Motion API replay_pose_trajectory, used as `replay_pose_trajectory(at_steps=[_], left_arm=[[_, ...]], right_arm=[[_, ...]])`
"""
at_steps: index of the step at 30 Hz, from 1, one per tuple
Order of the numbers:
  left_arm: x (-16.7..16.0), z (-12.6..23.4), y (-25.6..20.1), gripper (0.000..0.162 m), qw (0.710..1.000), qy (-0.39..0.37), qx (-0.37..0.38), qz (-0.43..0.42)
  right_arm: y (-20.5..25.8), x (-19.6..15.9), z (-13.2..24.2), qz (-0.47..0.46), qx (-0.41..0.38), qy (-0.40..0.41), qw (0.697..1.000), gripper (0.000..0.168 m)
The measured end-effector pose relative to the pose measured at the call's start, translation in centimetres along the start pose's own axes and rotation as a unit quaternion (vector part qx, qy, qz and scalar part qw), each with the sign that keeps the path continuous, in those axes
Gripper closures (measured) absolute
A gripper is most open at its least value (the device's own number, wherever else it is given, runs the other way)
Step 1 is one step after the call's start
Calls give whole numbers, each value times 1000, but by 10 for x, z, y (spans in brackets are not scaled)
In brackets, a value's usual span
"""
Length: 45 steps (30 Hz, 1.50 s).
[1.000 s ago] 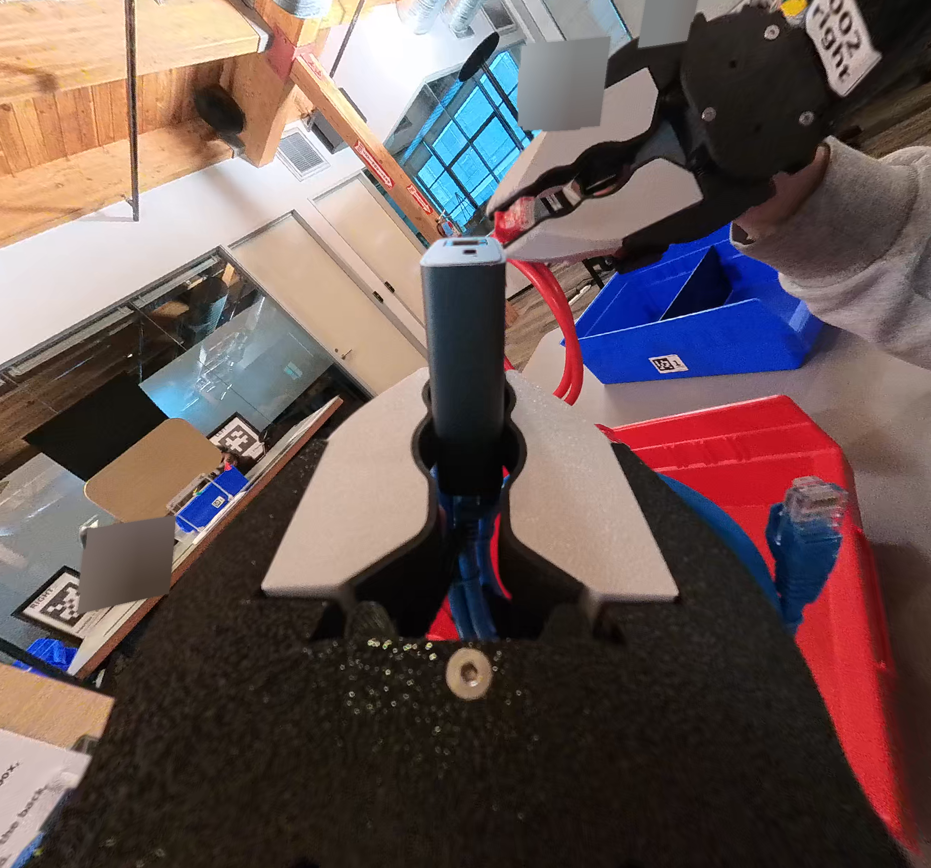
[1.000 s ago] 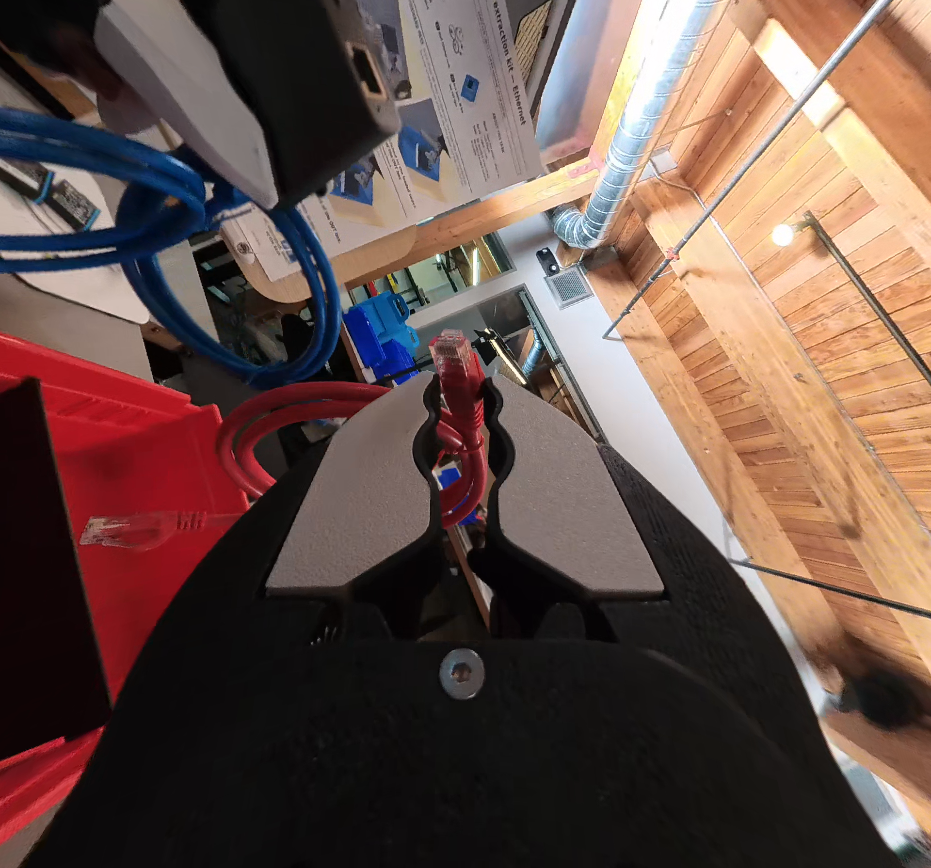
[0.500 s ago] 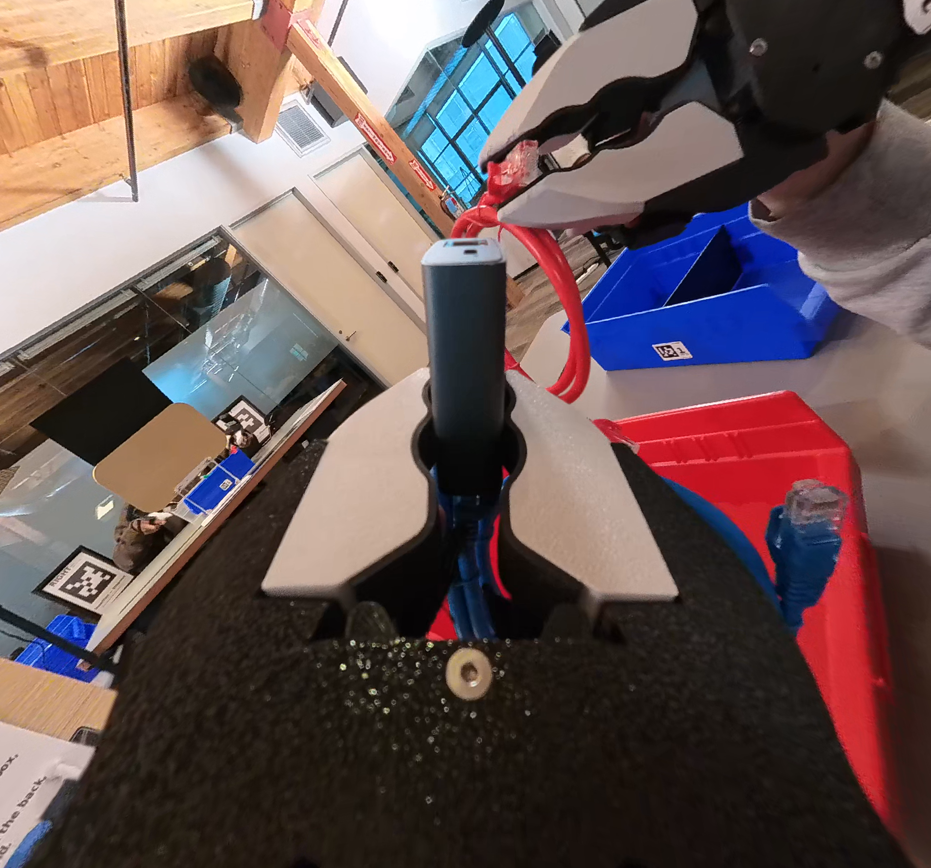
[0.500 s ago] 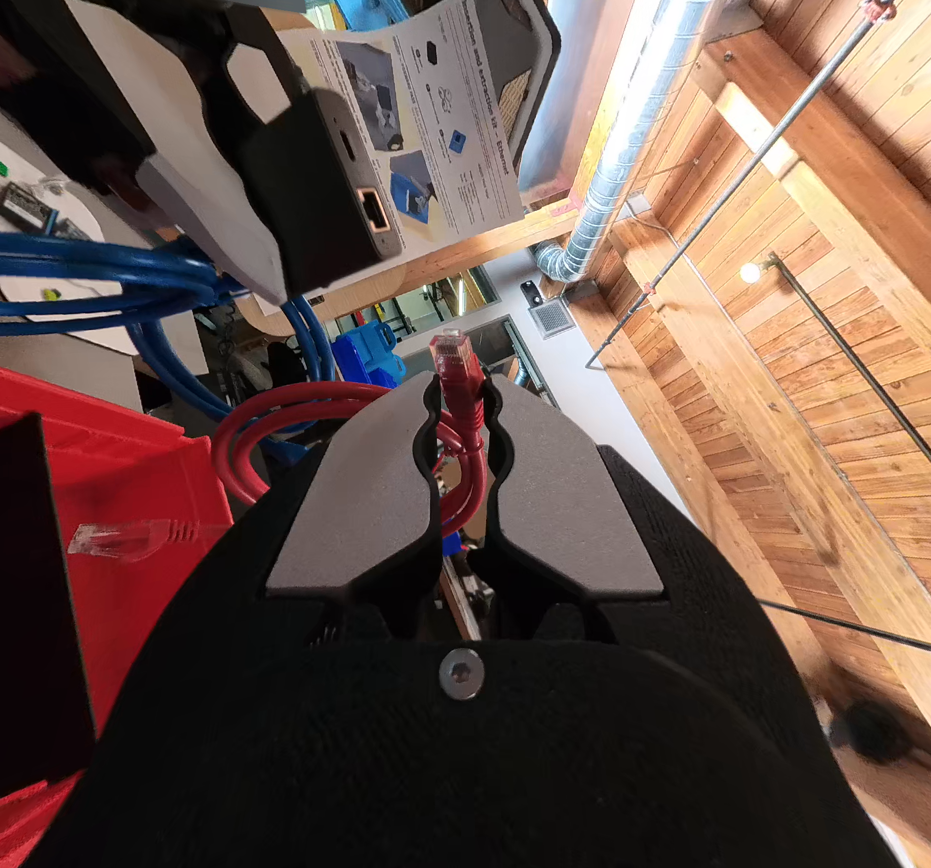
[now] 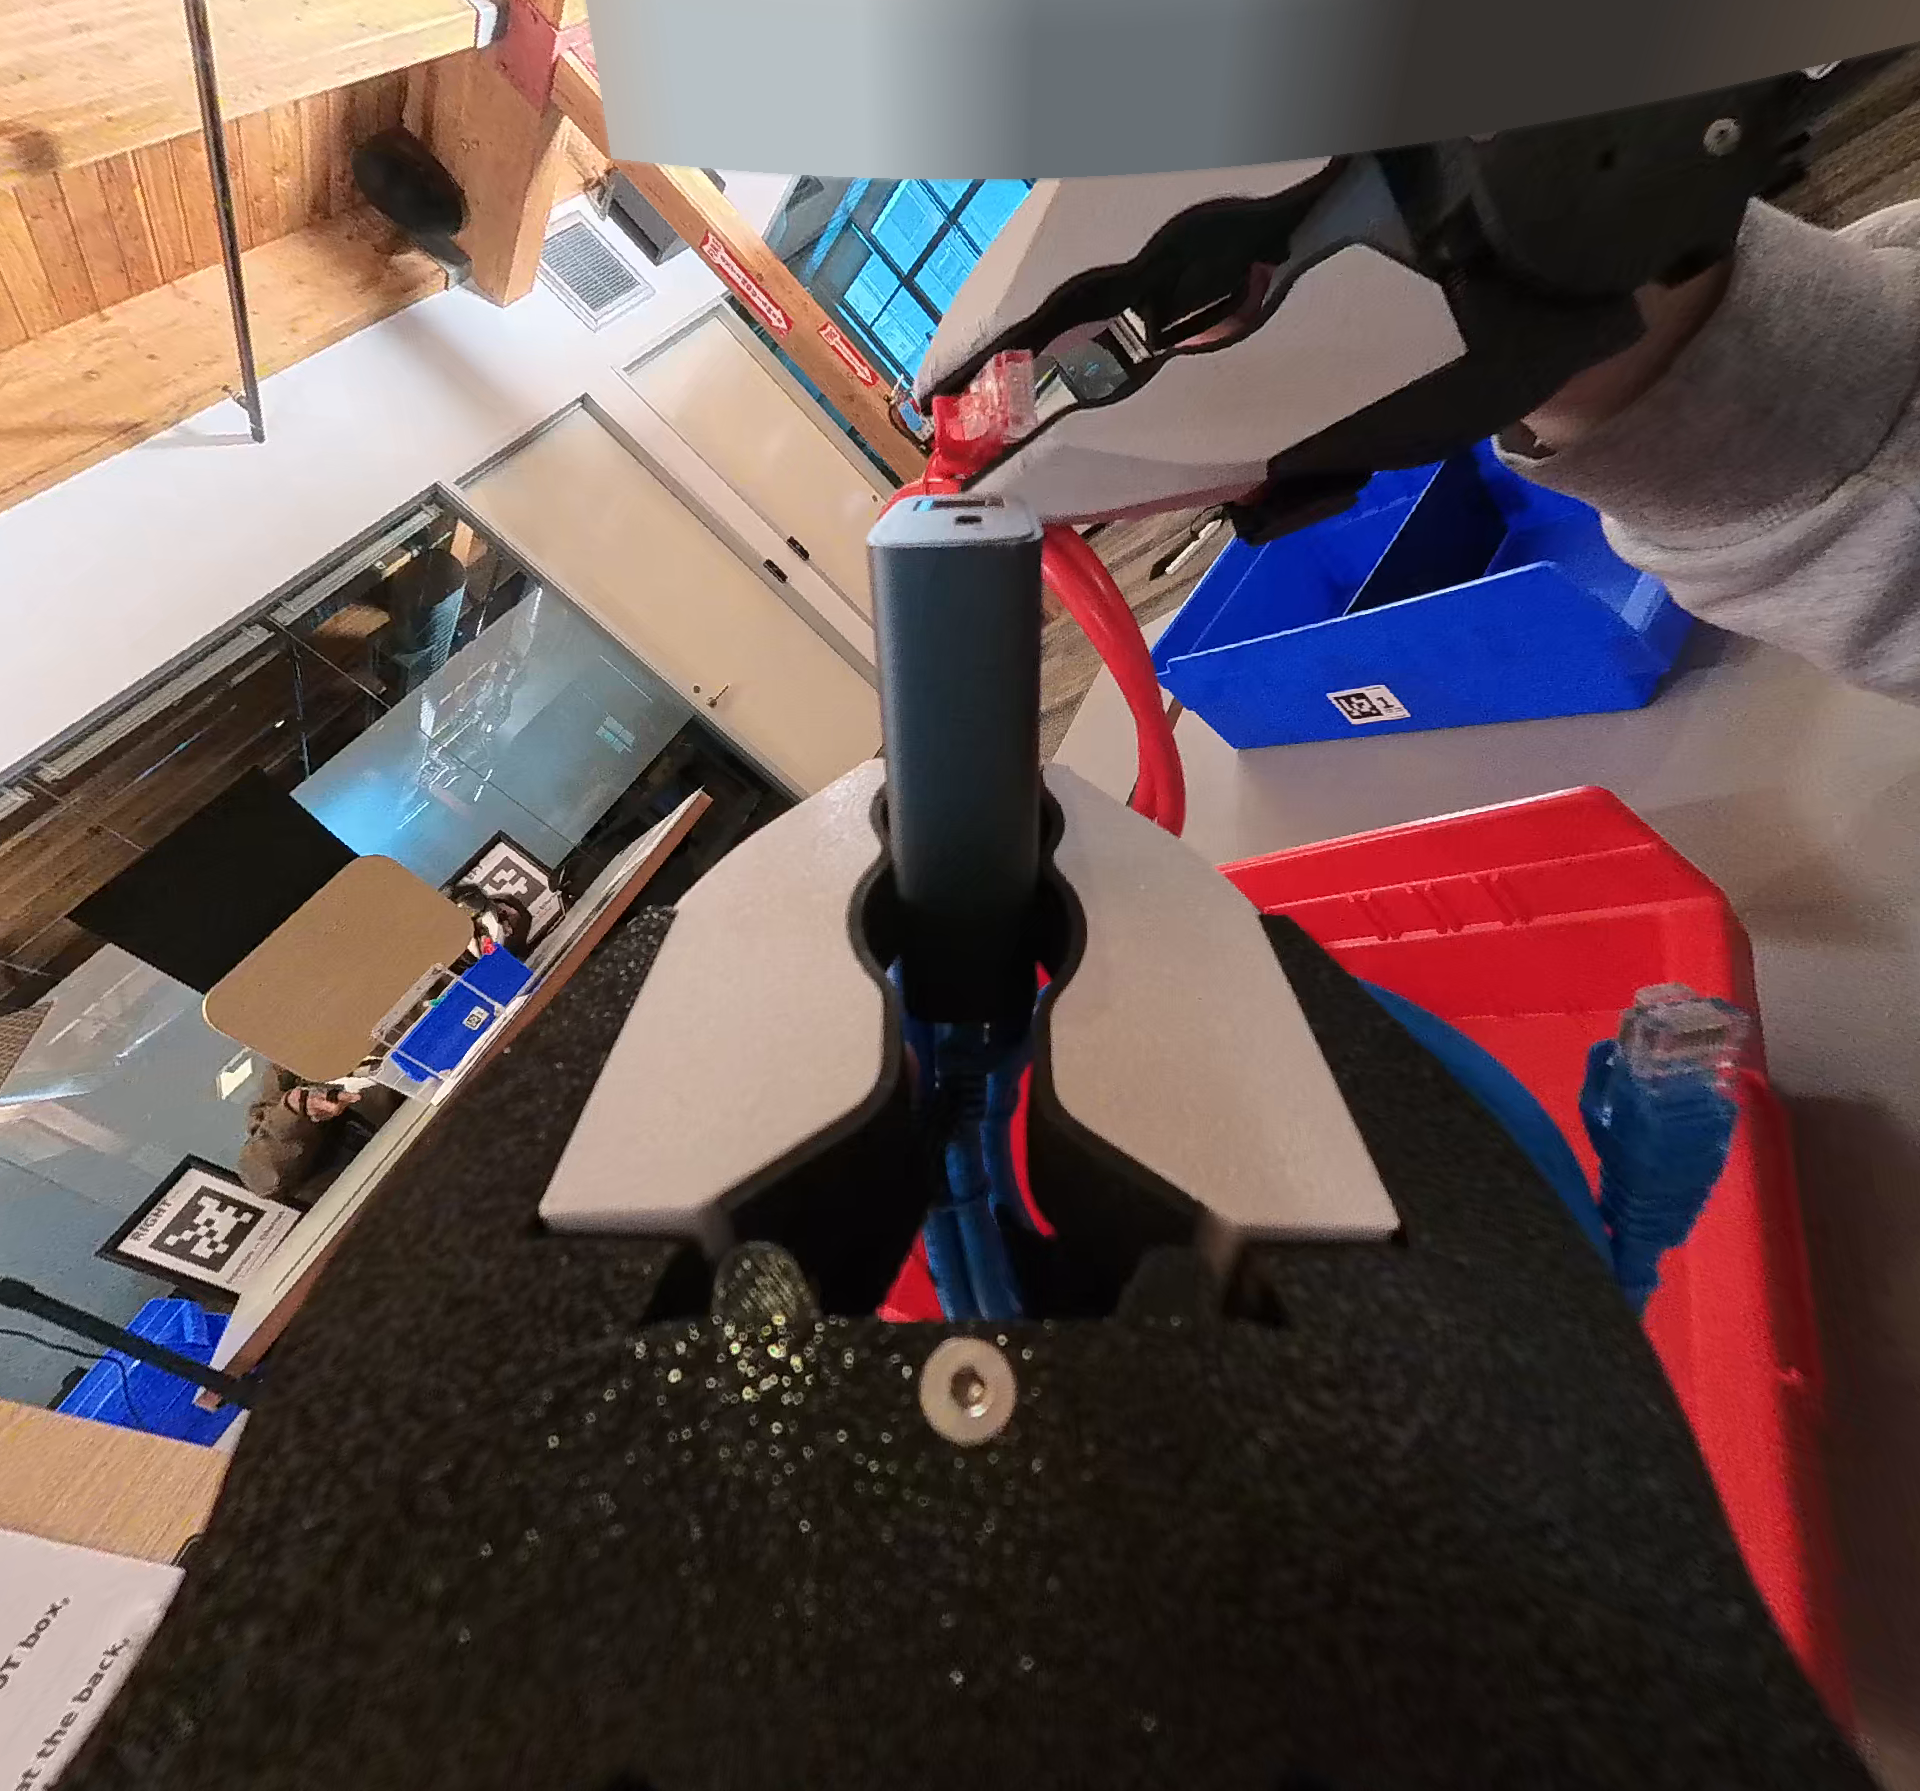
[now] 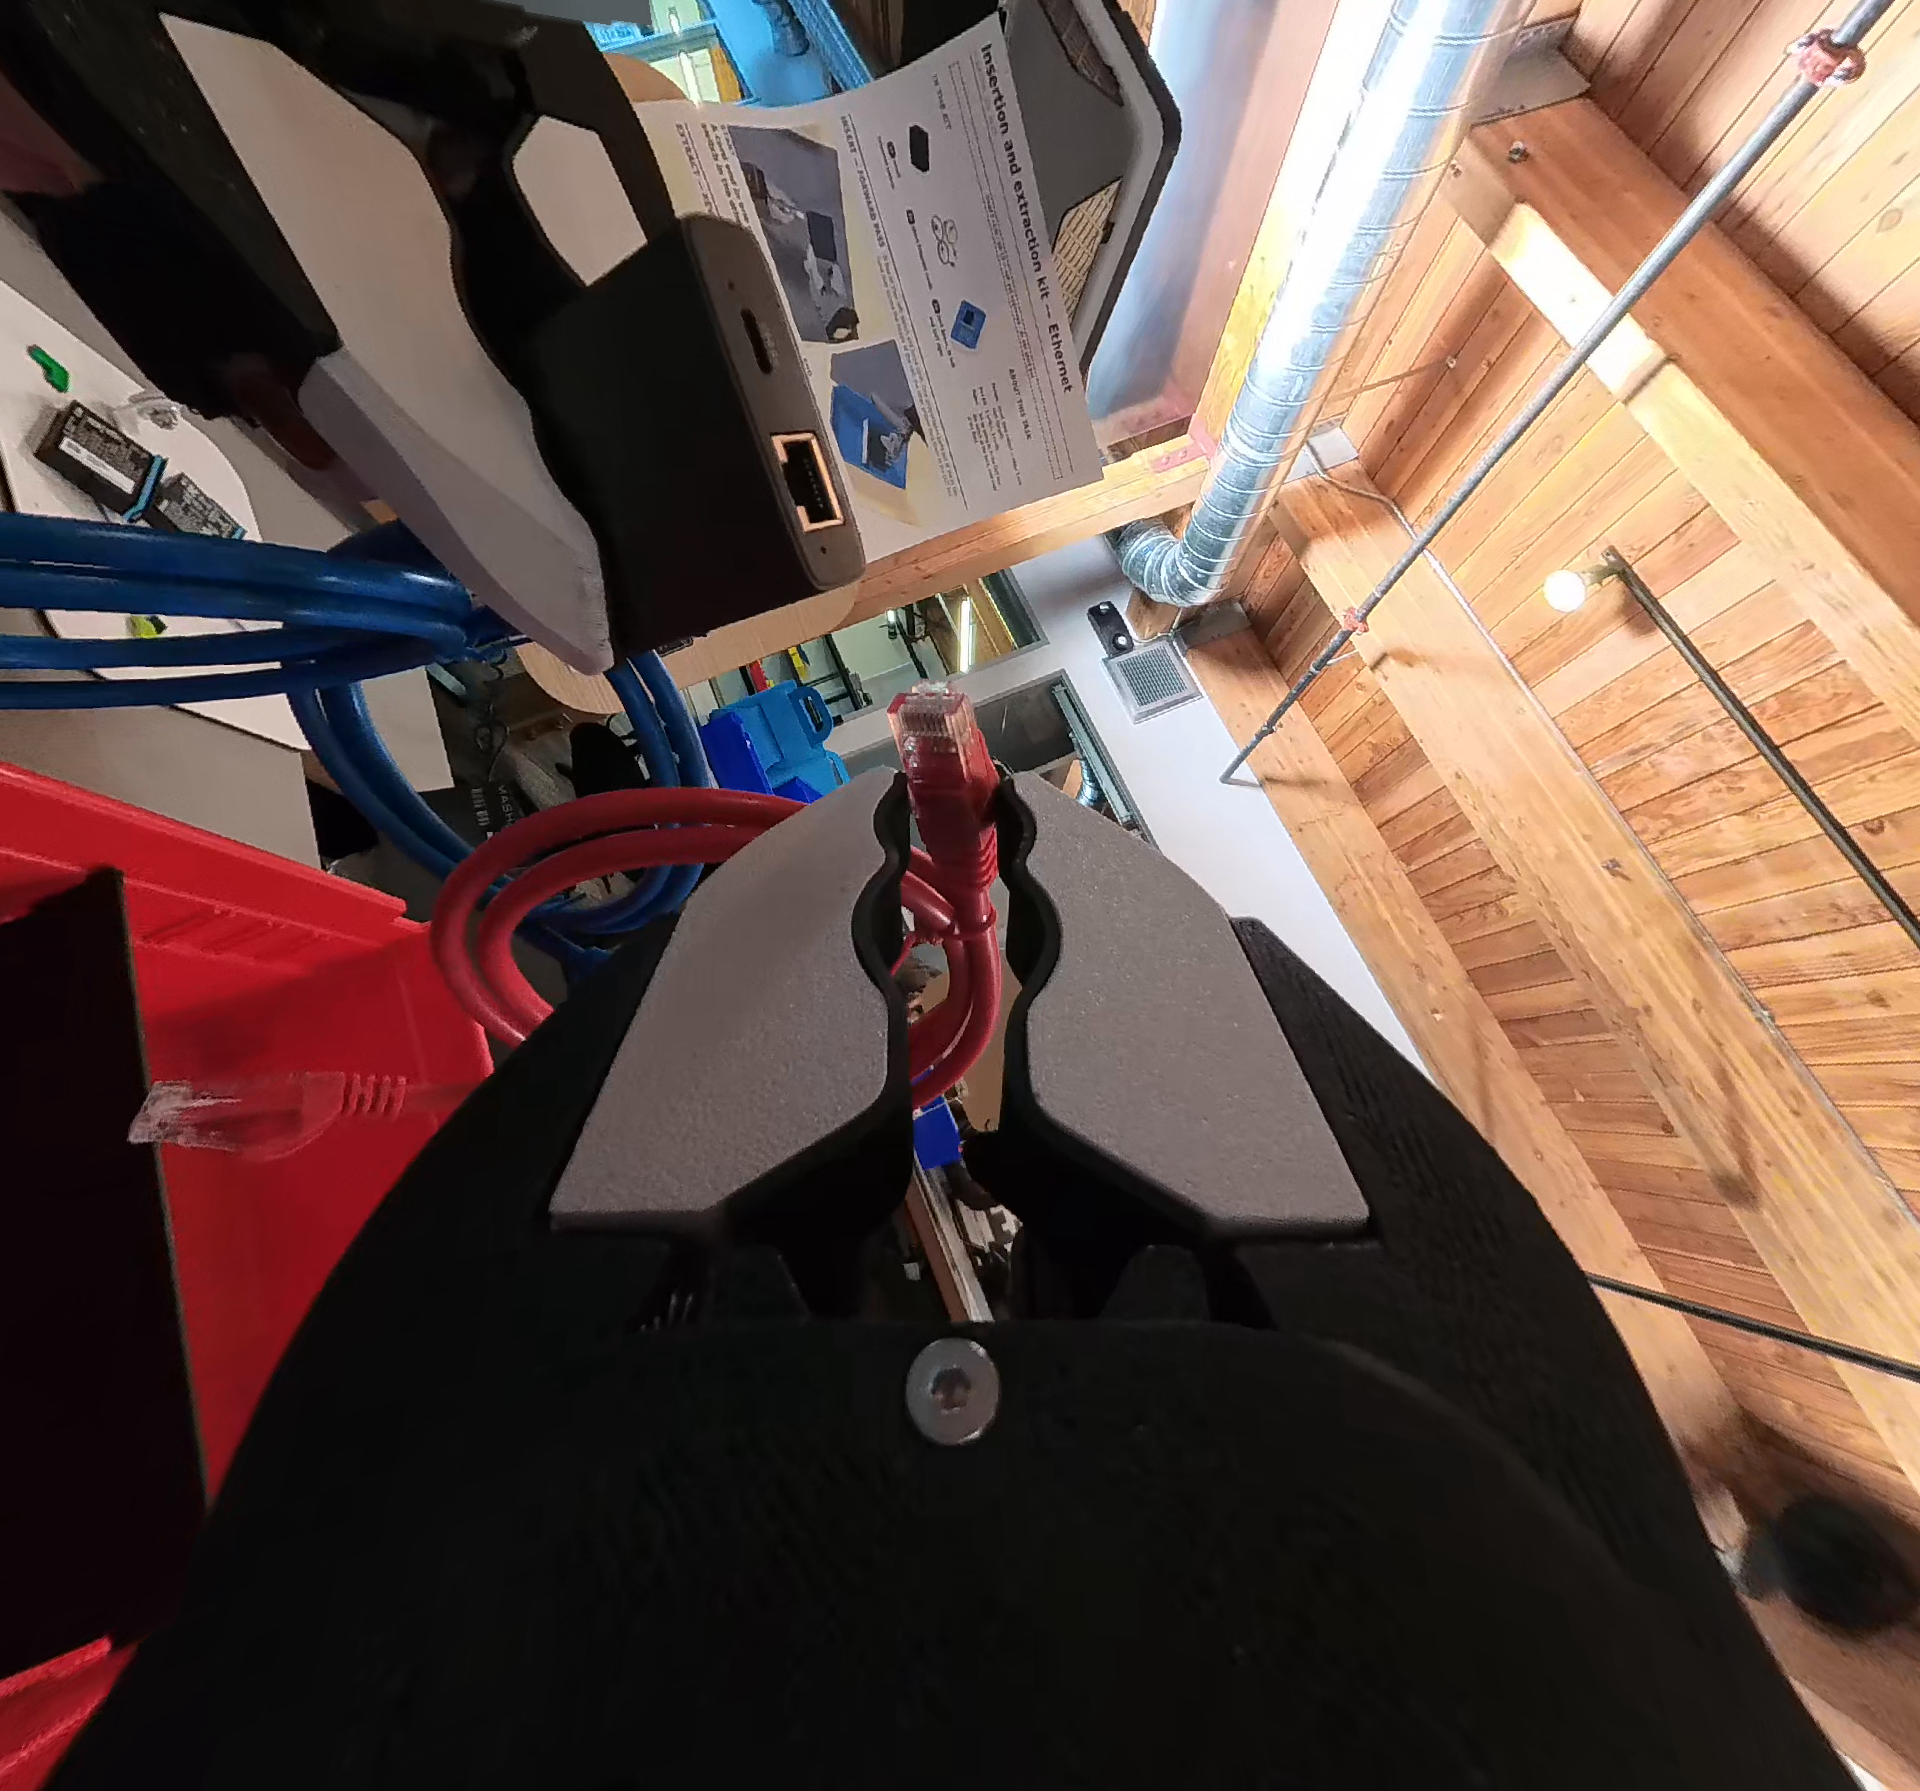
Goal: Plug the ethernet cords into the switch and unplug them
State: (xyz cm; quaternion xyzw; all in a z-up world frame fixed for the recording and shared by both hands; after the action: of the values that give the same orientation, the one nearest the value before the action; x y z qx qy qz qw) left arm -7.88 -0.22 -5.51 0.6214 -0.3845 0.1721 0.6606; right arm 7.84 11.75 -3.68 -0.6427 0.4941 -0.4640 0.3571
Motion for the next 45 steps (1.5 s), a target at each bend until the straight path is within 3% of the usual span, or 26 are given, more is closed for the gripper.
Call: replay_pose_trajectory(at_steps=[13,24,33,40,45], left_arm=[[0,-2,-2,141,1000,11,3,-15],[5,-2,-5,141,998,28,28,-52],[6,-1,-5,141,998,24,28,-50],[6,-1,-5,141,998,24,26,-50],[5,-2,-5,141,999,32,9,-34]], right_arm=[[1,0,-1,-3,7,0,1000,154],[-10,-7,-1,-185,71,-49,979,154],[-14,-15,1,-270,110,-97,952,154],[-14,-16,1,-274,112,-99,950,154],[-11,-14,-1,-229,80,-82,967,155]])
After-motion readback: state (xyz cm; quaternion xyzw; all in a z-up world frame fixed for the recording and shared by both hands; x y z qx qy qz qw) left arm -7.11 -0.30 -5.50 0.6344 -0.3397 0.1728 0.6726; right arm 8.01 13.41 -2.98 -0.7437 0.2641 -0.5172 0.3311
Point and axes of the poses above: each gripper's, where its closed fingertips meet, z back along the fingers, x out of its top, y = z × x across the jaws, the point moved 10 cm from there along z, back along the fingers
